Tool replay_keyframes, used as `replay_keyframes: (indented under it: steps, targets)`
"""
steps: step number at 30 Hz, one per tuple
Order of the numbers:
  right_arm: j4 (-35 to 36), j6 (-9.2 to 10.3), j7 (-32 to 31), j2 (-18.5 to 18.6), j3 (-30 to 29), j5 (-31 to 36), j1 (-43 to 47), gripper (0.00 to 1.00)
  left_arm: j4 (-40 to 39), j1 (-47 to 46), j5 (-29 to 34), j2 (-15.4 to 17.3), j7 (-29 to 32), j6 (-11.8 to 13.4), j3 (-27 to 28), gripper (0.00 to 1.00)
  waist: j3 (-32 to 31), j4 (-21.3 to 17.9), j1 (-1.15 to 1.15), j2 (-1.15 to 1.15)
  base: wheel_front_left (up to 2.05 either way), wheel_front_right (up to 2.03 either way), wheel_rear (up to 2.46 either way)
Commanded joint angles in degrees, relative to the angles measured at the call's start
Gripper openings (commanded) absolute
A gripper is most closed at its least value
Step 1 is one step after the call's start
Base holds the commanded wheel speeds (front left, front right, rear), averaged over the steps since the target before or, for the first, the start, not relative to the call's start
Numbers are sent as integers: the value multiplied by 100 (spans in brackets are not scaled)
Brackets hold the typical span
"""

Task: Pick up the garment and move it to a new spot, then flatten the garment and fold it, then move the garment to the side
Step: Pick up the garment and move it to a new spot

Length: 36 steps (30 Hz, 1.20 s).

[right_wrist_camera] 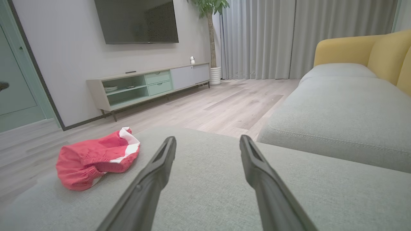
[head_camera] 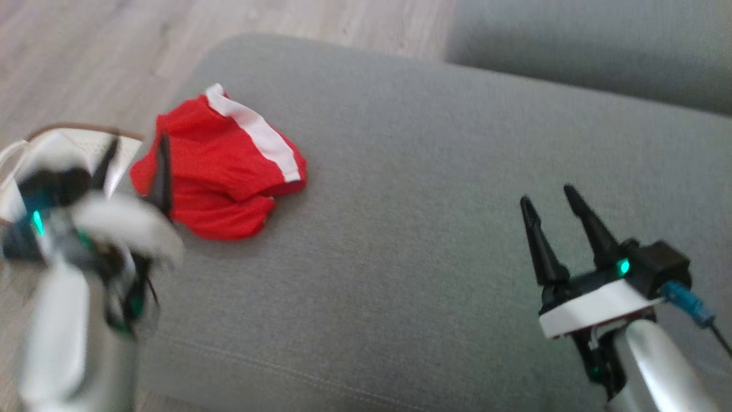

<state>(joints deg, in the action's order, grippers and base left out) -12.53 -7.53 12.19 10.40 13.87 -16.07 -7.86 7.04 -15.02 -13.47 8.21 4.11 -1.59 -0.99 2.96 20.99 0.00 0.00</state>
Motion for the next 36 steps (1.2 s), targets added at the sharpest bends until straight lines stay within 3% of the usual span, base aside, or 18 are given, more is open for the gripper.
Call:
replay_keyframes:
  steps: [1, 5, 6, 11, 19, 26, 27, 28, 29, 30, 36]
  targets:
    - [230, 4, 64, 146, 83, -7, -262, 100, -80, -555, 11, 247, 206, -19, 208, 100, 294, -193, 0, 0, 0, 0, 0]
    - [336, 4, 59, 219, 149, -23, -454, 100, 794, -1556, -306, 509, 1047, -54, 423, 100, 701, -439, 0, 0, 0, 0, 0]
    - [356, 4, 62, 240, 210, -46, -564, 100, 1383, -1965, -463, 628, 1415, -31, 548, 100, 885, -580, 0, 0, 0, 0, 0]
    - [317, 4, 93, 288, 323, -135, -849, 100, 2741, -2646, -732, 837, 2171, 2, 702, 100, 1267, -904, 0, 0, 0, 0, 0]
    - [239, 4, 143, 334, 505, -223, -1172, 100, 4187, -2911, -879, 1008, 2834, -39, 699, 100, 1643, -1234, 0, 0, 0, 0, 0]
    - [102, 4, 196, 382, 479, -279, -1207, 100, 4849, -2936, -1156, 904, 3297, -366, 635, 100, 1706, -1305, 0, 0, 0, 0, 0]
    - [78, 4, 201, 381, 473, -280, -1200, 100, 4886, -2952, -1177, 901, 3333, -397, 614, 81, 1683, -1298, 0, 0, 0, 0, 0]
    - [53, 4, 206, 378, 469, -284, -1195, 100, 4903, -2976, -1196, 911, 3329, -422, 601, 47, 1651, -1291, 0, 0, 0, 0, 0]
    - [22, 4, 210, 372, 468, -293, -1196, 100, 4906, -3006, -1210, 937, 3284, -447, 590, 7, 1612, -1284, 0, 0, 0, 0, 0]
    - [-14, 4, 214, 362, 473, -303, -1195, 100, 4915, -3033, -1216, 959, 3246, -468, 571, 0, 1556, -1278, 0, 0, 0, 0, 0]
    - [-170, 4, 247, 290, 504, -382, -1095, 100, 4669, -3296, -1107, 1165, 2743, -558, 303, 0, 1051, -1242, 0, 0, 0, 0, 0]
